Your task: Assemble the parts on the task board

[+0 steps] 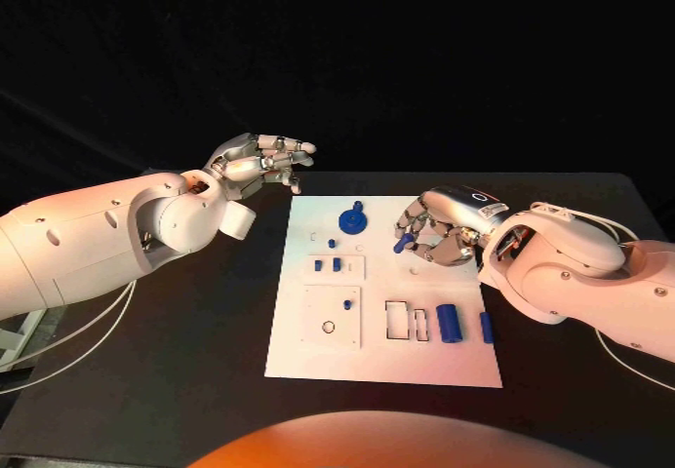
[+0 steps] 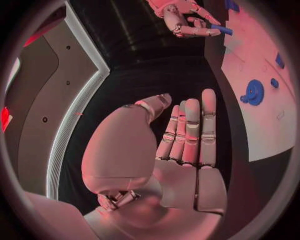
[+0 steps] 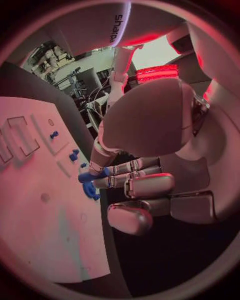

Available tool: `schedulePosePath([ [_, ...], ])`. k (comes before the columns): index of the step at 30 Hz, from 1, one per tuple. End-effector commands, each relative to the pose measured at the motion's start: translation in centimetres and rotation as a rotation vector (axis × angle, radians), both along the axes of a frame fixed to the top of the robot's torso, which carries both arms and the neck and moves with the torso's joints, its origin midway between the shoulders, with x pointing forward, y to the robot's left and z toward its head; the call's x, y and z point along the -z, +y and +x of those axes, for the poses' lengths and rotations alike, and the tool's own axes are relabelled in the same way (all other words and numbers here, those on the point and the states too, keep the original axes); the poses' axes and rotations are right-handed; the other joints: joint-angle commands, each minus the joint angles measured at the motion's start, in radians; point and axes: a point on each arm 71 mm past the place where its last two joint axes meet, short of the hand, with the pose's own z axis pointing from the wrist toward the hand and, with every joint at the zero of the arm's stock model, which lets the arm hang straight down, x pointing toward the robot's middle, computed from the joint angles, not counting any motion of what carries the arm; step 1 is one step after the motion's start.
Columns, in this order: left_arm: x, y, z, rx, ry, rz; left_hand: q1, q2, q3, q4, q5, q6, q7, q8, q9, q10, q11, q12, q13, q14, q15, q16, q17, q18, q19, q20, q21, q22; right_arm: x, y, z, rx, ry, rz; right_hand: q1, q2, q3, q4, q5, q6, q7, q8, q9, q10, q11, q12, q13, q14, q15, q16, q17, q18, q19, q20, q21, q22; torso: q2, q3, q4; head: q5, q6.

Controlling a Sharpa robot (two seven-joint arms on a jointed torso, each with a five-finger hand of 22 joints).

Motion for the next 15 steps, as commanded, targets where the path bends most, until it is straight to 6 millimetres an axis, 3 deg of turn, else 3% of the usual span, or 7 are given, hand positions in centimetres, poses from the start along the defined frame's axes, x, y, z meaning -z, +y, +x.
schedulePosePath([
  [1,-0.1,-0.4,-0.1,0.033,-0.007,-0.006,-0.005,-0.013,0.004,0.002,-0.001,-0.004,0.001,-0.006,0.001,-0.007,0.002,0.005,-0.001,-0.005,0.003,-0.004,-0.001,0.014,-0.002,0.000,0.003,0.001,-0.4,1.5,-0.7,-0.048,-0.008,0.041,0.000,0.003,-0.002,-0.007,-0.022,0.007,-0.001,0.020,0.050,0.039,-0.037,0.003,0.001,0.044,-0.006,0.003,0.000,-0.014,-0.002,-0.006,-0.002,0.001,0.001,0.0017,0.0003,0.002,-0.002],
  [5,0.0,-0.6,0.0,0.036,-0.005,0.006,-0.011,-0.017,0.004,0.005,-0.002,-0.004,0.001,-0.006,0.002,-0.007,0.003,0.006,-0.002,-0.004,0.004,-0.003,-0.001,0.013,-0.002,0.001,0.003,0.001,0.1,3.5,-1.5,-0.093,0.017,0.071,-0.003,0.003,-0.001,-0.008,-0.026,0.005,-0.002,0.021,0.051,0.039,-0.033,0.002,0.001,0.043,-0.007,0.002,-0.003,-0.013,-0.005,-0.006,-0.006,-0.002,-0.002,0.0008,-0.0016,0.006,-0.002],
  [9,0.2,-0.9,0.2,0.040,0.000,0.021,-0.015,-0.019,0.004,0.007,-0.002,-0.004,0.001,-0.007,0.003,-0.007,0.003,0.006,-0.002,-0.003,0.004,-0.002,-0.001,0.013,-0.003,0.001,0.003,0.001,1.2,5.8,-2.3,-0.145,0.052,0.091,-0.003,0.003,-0.001,-0.008,-0.026,0.005,-0.002,0.021,0.052,0.039,-0.033,0.002,0.001,0.043,-0.007,0.001,-0.006,-0.012,-0.006,-0.006,-0.009,-0.004,-0.001,0.0004,0.0017,0.011,-0.005],
  [15,0.4,-1.2,0.3,0.044,0.005,0.018,-0.018,-0.020,0.004,0.008,-0.003,-0.004,0.001,-0.006,0.003,-0.006,0.003,0.007,-0.002,-0.003,0.004,-0.002,0.000,0.014,-0.003,0.001,0.003,0.001,2.8,8.5,-3.6,-0.217,0.111,0.080,-0.007,0.005,0.001,-0.009,-0.026,0.001,-0.001,0.021,0.052,0.036,-0.032,0.000,0.001,0.042,-0.007,-0.001,-0.010,-0.011,-0.011,-0.006,-0.019,-0.009,0.002,0.0008,0.0010,0.019,-0.002],
])
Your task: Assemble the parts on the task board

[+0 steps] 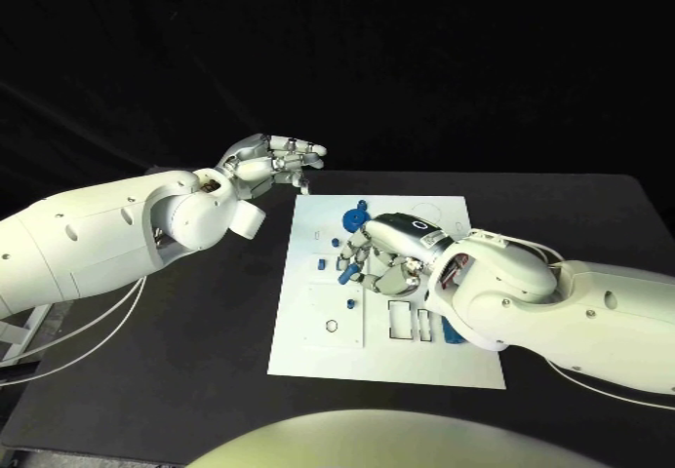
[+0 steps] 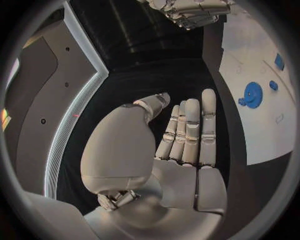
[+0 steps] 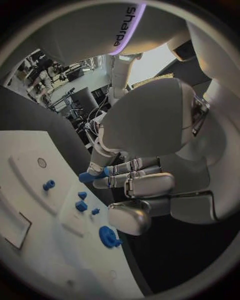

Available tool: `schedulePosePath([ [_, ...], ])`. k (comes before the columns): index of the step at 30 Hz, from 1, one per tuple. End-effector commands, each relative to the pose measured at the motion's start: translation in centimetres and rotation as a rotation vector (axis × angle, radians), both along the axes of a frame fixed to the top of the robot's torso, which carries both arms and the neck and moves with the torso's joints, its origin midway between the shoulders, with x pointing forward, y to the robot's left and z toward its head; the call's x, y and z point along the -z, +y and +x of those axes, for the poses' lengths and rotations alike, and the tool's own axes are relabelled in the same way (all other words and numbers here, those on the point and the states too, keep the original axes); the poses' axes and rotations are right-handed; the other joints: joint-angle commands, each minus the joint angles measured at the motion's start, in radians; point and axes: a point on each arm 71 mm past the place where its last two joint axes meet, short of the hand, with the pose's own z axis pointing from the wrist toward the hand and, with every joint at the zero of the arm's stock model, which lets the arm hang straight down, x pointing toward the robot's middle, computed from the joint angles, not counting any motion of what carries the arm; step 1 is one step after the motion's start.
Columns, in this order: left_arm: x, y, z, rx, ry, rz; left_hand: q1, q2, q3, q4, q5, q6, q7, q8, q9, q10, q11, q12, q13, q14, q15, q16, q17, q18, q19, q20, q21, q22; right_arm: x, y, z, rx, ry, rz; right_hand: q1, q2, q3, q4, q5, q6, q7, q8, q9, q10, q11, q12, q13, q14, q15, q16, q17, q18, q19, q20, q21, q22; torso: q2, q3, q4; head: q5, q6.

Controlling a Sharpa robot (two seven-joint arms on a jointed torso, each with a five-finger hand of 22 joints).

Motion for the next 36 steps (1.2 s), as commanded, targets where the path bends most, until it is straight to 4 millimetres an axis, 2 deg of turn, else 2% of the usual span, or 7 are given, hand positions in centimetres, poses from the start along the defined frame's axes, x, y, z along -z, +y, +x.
schedulePosePath([
  [1,0.0,-0.5,0.0,0.024,0.000,-0.001,-0.003,-0.005,0.001,0.006,-0.003,-0.004,0.001,-0.006,0.001,-0.006,0.002,0.007,-0.001,-0.003,0.004,-0.002,-0.001,0.014,-0.003,0.001,0.003,0.001,0.8,1.0,-0.6,-0.047,0.031,-0.013,-0.008,0.006,0.002,-0.005,-0.003,0.002,0.001,0.019,0.052,0.036,-0.032,0.000,0.001,0.043,-0.005,0.000,-0.001,-0.011,-0.007,-0.002,-0.004,-0.001,0.002,0.0000,0.0004,0.006,0.000],
  [10,0.1,-1.3,0.0,0.033,0.004,-0.004,-0.017,-0.008,-0.003,0.015,-0.009,-0.002,0.000,-0.006,0.004,-0.005,0.002,0.011,-0.002,-0.001,0.005,0.000,0.000,0.014,-0.002,0.003,0.001,0.000,2.9,2.4,-1.4,-0.090,0.077,-0.061,-0.012,0.005,0.001,-0.006,-0.004,-0.001,0.002,0.019,0.053,0.035,-0.031,-0.001,0.001,0.043,-0.005,-0.002,-0.005,-0.010,-0.009,-0.002,-0.009,-0.003,0.000,-0.0019,0.0001,0.020,-0.005],
  [14,0.1,-1.4,0.1,0.034,0.005,-0.004,-0.017,-0.007,-0.002,0.016,-0.009,-0.002,0.000,-0.006,0.004,-0.005,0.002,0.011,-0.002,0.000,0.005,0.000,0.000,0.014,-0.002,0.003,0.001,0.000,3.7,2.6,-1.8,-0.104,0.077,-0.098,-0.014,0.004,0.000,-0.006,-0.005,-0.001,0.002,0.019,0.054,0.034,-0.031,-0.002,0.001,0.042,-0.005,-0.002,-0.006,-0.010,-0.010,-0.002,-0.011,-0.005,0.000,-0.0011,0.0005,0.025,-0.006],
  [36,0.1,-1.7,0.1,0.049,0.006,-0.014,-0.015,-0.005,0.000,0.015,-0.008,-0.002,-0.001,-0.006,0.006,-0.006,0.001,0.012,-0.002,-0.004,0.004,-0.003,-0.002,0.014,-0.003,0.002,-0.001,-0.001,4.5,3.2,-2.4,-0.133,0.025,-0.188,-0.020,0.004,-0.002,-0.006,-0.007,-0.001,0.001,0.021,0.055,0.036,-0.031,-0.002,0.002,0.042,-0.004,-0.002,-0.006,-0.010,-0.009,-0.001,-0.009,-0.003,0.001,-0.0008,0.0003,0.027,-0.013],
])
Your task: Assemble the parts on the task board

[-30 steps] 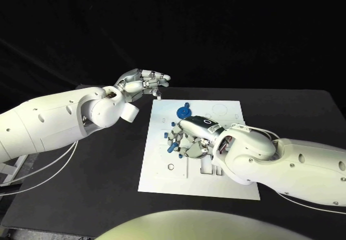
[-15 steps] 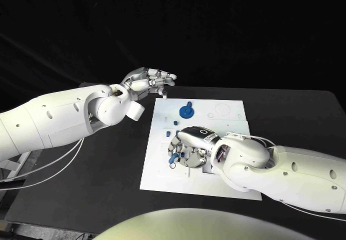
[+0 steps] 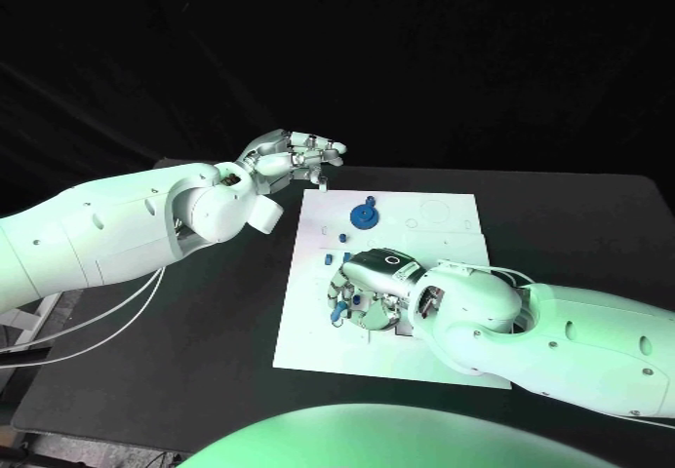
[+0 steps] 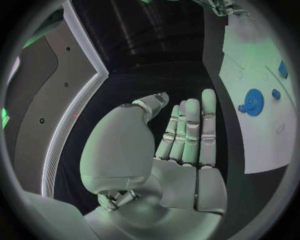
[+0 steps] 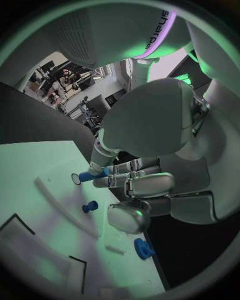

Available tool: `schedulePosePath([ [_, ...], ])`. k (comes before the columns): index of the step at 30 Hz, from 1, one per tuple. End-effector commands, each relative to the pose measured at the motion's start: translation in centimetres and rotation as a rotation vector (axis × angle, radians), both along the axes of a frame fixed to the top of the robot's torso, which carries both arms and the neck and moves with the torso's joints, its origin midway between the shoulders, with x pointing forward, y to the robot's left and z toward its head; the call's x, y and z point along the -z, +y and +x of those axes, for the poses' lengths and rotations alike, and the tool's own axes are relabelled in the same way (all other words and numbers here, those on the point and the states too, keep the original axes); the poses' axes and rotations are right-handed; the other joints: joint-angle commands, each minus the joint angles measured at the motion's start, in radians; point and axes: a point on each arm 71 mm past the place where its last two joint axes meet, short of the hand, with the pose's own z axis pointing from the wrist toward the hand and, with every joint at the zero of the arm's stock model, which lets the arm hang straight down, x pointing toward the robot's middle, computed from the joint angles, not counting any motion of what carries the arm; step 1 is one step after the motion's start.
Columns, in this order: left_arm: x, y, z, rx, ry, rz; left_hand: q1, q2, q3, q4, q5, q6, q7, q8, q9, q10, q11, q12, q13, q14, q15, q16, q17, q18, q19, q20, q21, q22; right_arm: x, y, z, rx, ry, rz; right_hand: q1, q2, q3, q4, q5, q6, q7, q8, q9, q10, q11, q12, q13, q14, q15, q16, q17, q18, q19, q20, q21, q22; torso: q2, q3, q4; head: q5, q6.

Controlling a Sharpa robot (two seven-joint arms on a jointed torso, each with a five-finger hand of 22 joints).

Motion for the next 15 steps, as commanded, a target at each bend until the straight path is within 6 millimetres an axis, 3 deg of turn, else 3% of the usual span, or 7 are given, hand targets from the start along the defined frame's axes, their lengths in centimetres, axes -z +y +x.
schedulePosePath([
  [1,-0.12,-0.21,-0.07,0.021,-0.003,-0.012,-0.005,0.004,0.001,0.003,-0.004,-0.002,-0.001,-0.006,0.002,-0.006,0.001,0.004,-0.001,-0.004,0.004,-0.003,-0.001,0.014,-0.003,0.002,-0.001,-0.001,0.30,0.09,-0.06,-0.015,-0.017,-0.052,-0.011,0.002,-0.002,-0.006,0.001,0.005,0.002,0.015,0.056,0.027,-0.026,-0.001,0.001,0.042,-0.004,-0.002,-0.002,-0.010,-0.006,0.002,-0.004,-0.001,-0.001,0.0001,-0.0003,0.000,0.000],
  [15,-0.09,-0.12,-0.07,0.022,0.001,-0.010,-0.006,0.004,0.001,0.003,-0.004,-0.002,-0.001,-0.006,0.002,-0.006,0.002,0.004,-0.001,-0.004,0.004,-0.004,-0.001,0.014,-0.004,0.002,-0.002,-0.001,0.58,0.20,-0.09,-0.025,-0.013,-0.093,-0.013,0.003,-0.002,-0.006,-0.001,0.005,0.001,0.016,0.056,0.027,-0.026,-0.001,0.001,0.042,-0.004,-0.002,-0.002,-0.010,-0.006,0.002,-0.005,-0.001,0.000,0.0000,-0.0005,0.001,-0.004],
])
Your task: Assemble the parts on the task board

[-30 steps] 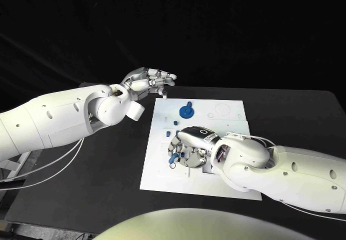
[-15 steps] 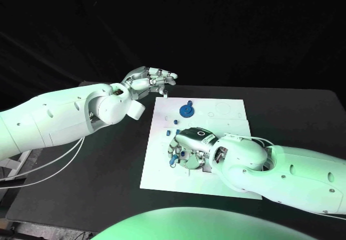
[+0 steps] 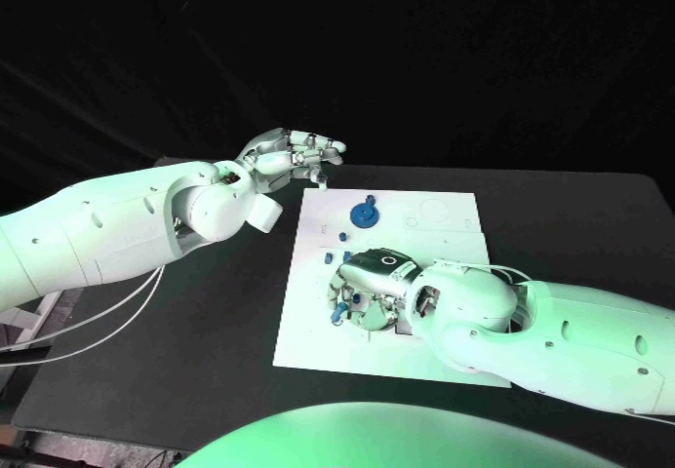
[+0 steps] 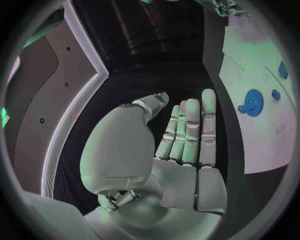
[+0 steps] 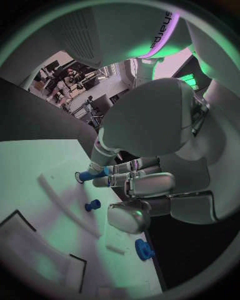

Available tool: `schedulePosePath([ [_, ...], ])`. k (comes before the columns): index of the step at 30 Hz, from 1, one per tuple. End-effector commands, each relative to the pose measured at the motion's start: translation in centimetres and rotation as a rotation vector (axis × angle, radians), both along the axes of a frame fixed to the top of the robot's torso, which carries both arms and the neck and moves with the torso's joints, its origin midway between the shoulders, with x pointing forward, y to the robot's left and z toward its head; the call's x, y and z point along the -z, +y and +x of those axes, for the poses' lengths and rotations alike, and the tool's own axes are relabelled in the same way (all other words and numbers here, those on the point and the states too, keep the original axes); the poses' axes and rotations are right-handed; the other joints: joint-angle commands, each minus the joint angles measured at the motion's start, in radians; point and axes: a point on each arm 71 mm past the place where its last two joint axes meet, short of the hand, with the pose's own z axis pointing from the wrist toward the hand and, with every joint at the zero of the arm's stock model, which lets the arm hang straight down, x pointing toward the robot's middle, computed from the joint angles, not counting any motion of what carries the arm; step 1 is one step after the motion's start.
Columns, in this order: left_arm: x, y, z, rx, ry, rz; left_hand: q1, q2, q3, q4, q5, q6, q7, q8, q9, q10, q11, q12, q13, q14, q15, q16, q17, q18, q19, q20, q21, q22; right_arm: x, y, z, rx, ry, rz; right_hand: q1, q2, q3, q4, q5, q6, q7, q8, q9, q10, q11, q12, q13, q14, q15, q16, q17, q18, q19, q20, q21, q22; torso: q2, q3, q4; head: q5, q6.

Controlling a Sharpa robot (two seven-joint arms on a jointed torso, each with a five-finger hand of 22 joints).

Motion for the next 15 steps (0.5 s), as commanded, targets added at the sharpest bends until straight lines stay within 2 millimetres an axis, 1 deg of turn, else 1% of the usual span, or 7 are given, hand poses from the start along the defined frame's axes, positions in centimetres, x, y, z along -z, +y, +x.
schedulePosePath([
  [1,-0.09,-0.17,-0.07,0.018,-0.001,-0.009,-0.006,0.004,0.001,0.003,-0.004,-0.002,-0.001,-0.006,0.001,-0.006,0.002,0.004,-0.002,-0.004,0.004,-0.004,-0.001,0.014,-0.004,0.002,-0.002,-0.001,0.46,-0.12,-0.03,-0.008,-0.002,-0.056,-0.009,0.001,-0.002,-0.006,0.001,0.007,-0.001,0.008,0.056,0.020,-0.022,0.001,0.002,0.042,-0.005,-0.002,-0.002,-0.010,-0.006,0.002,-0.005,-0.001,0.000,-0.0001,-0.0006,0.001,-0.001],
  [7,-0.09,-0.14,-0.07,0.018,0.000,-0.009,-0.006,0.004,0.001,0.003,-0.004,-0.002,-0.001,-0.006,0.001,-0.006,0.002,0.004,-0.002,-0.004,0.004,-0.004,-0.001,0.014,-0.004,0.002,-0.002,-0.001,0.51,-0.13,0.02,-0.005,-0.006,-0.065,-0.010,0.002,-0.002,-0.006,0.000,0.007,-0.001,0.008,0.057,0.021,-0.022,0.001,0.002,0.042,-0.005,-0.003,-0.004,-0.010,-0.006,0.002,-0.004,-0.001,0.000,0.0007,-0.0001,0.001,-0.002],
  [15,-0.07,-0.10,-0.07,0.018,0.002,-0.008,-0.006,0.004,0.001,0.003,-0.004,-0.002,-0.001,-0.006,0.001,-0.006,0.002,0.004,-0.002,-0.004,0.004,-0.004,-0.001,0.014,-0.004,0.002,-0.002,-0.001,0.48,-0.20,-0.01,-0.005,-0.011,-0.067,-0.012,0.002,-0.003,-0.006,-0.001,0.007,-0.002,0.009,0.057,0.021,-0.022,0.001,0.002,0.041,-0.005,-0.003,-0.005,-0.010,-0.007,0.002,-0.006,-0.002,0.000,0.0004,-0.0002,0.002,-0.004],
])
